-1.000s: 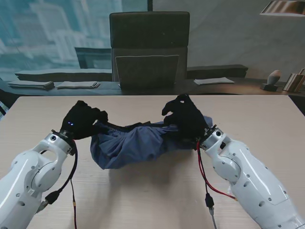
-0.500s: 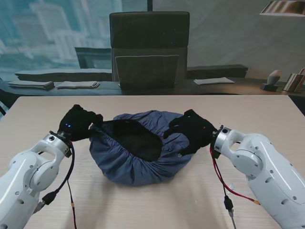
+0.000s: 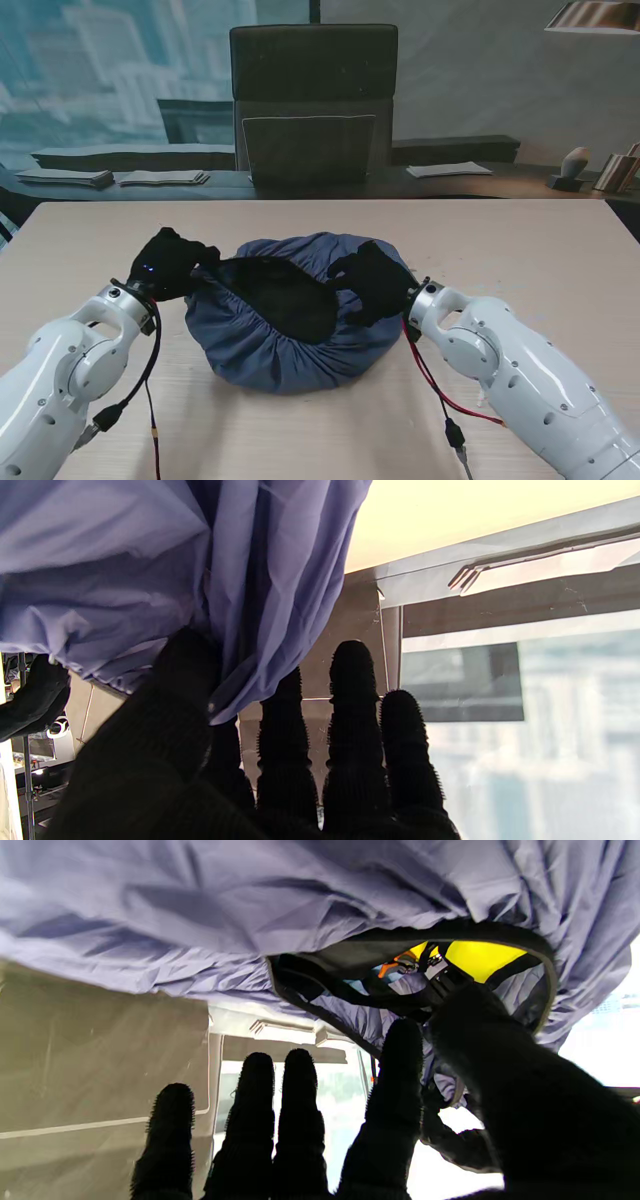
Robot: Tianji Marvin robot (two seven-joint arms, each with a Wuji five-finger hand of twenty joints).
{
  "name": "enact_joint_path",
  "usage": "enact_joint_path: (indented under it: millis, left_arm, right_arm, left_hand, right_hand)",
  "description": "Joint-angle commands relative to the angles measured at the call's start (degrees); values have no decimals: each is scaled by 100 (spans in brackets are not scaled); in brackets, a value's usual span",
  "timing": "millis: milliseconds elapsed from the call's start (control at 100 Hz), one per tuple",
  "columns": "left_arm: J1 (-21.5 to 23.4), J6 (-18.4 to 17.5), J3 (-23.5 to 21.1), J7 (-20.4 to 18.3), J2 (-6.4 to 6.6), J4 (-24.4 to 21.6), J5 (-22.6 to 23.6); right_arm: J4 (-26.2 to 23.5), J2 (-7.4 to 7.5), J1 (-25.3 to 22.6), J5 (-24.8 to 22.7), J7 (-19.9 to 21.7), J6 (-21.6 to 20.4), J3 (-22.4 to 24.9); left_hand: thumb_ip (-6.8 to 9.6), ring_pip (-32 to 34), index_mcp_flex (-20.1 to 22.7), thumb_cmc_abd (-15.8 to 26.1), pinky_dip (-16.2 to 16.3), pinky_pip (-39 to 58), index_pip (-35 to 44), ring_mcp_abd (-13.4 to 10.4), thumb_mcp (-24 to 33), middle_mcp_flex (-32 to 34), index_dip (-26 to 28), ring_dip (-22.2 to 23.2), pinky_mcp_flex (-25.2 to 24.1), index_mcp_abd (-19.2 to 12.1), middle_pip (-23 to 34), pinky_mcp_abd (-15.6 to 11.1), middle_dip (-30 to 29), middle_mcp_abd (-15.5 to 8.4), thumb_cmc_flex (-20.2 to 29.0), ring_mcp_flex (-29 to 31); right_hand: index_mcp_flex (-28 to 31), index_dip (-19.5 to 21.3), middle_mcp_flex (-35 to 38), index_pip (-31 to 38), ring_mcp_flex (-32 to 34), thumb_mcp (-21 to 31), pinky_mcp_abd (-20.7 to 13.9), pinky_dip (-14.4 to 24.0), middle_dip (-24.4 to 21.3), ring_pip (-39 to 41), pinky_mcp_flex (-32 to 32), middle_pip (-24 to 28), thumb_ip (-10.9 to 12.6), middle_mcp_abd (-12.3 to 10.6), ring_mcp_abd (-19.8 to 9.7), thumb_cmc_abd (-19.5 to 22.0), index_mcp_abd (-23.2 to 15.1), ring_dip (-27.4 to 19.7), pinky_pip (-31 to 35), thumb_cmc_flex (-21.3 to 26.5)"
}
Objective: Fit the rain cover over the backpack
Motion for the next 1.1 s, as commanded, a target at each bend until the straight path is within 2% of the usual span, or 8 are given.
enact_joint_path:
  millis: [0,180,350,540,580,710,900,1090]
  left_arm:
    - [-5,-11,31,-85,-23,7,-29]
    - [-5,-13,40,-103,-22,4,-38]
    - [6,-14,25,-128,-18,-12,-18]
    - [22,54,48,-145,-22,-19,-32]
    - [18,65,58,-152,-23,-17,-39]
    - [-7,53,80,-170,-21,-2,-49]
    - [8,28,64,-154,-18,15,-38]
    - [34,36,62,-156,-17,18,-28]
  right_arm:
    - [57,-77,132,71,498,87,-184]
    - [454,-10,728,-365,754,696,-966]
    - [544,31,803,-680,909,1197,-1105]
    - [762,46,877,-671,959,1343,-1223]
    - [837,35,898,-608,906,1347,-1269]
    - [1024,18,951,-784,397,1425,-1412]
    - [1083,-56,709,-1114,-876,1635,-1063]
    - [1061,-316,355,-946,-2821,1666,-322]
  left_hand:
    - [-196,-119,61,-33,-82,-182,229,-47,328,7,-47,-91,-11,-89,-47,-208,-74,-3,161,98]
    - [-198,-138,61,-38,-84,-184,231,-65,338,12,-48,-106,-10,-79,-45,-208,-77,2,159,117]
    - [-204,-137,67,-37,-84,-184,233,-67,346,18,-48,-105,-10,-91,-46,-208,-75,-8,156,122]
    - [-206,-124,85,-48,-92,-197,244,134,359,39,-45,-89,-7,-81,-51,-227,-66,-8,164,65]
    - [-207,-118,84,-48,-93,-197,244,143,360,43,-45,-85,-7,-80,-51,-227,-65,-7,163,57]
    - [-210,-103,76,-42,-94,-198,242,-44,359,27,-43,-93,-6,-81,-56,-227,-60,-12,160,97]
    - [-207,-109,74,-47,-97,-202,244,-54,361,17,-42,-99,-4,-87,-58,-232,-63,-5,162,96]
    - [-202,-131,93,-61,-101,-210,235,-74,364,46,-53,-116,-2,-107,-61,-260,-75,-20,153,115]
  right_hand:
    - [-369,-130,-378,-143,-371,87,-111,-217,-55,-84,-115,-108,76,-214,-170,-220,-136,-75,-284,52]
    - [-1050,-292,-909,-212,-622,-212,-92,-278,-93,-177,-155,-74,-15,44,-133,-161,1020,-138,-589,-314]
    - [-155,-335,-334,-39,-433,-456,-17,-120,-61,-35,-155,90,-13,416,20,-110,2165,-84,-578,-598]
    - [1786,-14,950,578,42,-165,27,29,112,274,-126,394,27,272,41,-93,1932,73,-326,-177]
    - [1874,-452,1053,1225,123,-185,7,-14,213,397,-127,512,-591,197,12,-188,1681,153,-231,190]
    - [2570,-297,1669,2819,581,719,-3,2,391,784,-72,888,-726,17,-3,-645,778,345,416,983]
    - [2407,1395,1261,2845,600,1693,-47,-284,538,1154,-67,1212,-879,-17,-84,-822,1111,534,696,922]
    - [2514,1670,1207,2915,627,2064,-49,-317,597,1444,-59,1455,-941,15,-47,-1097,1334,674,870,1035]
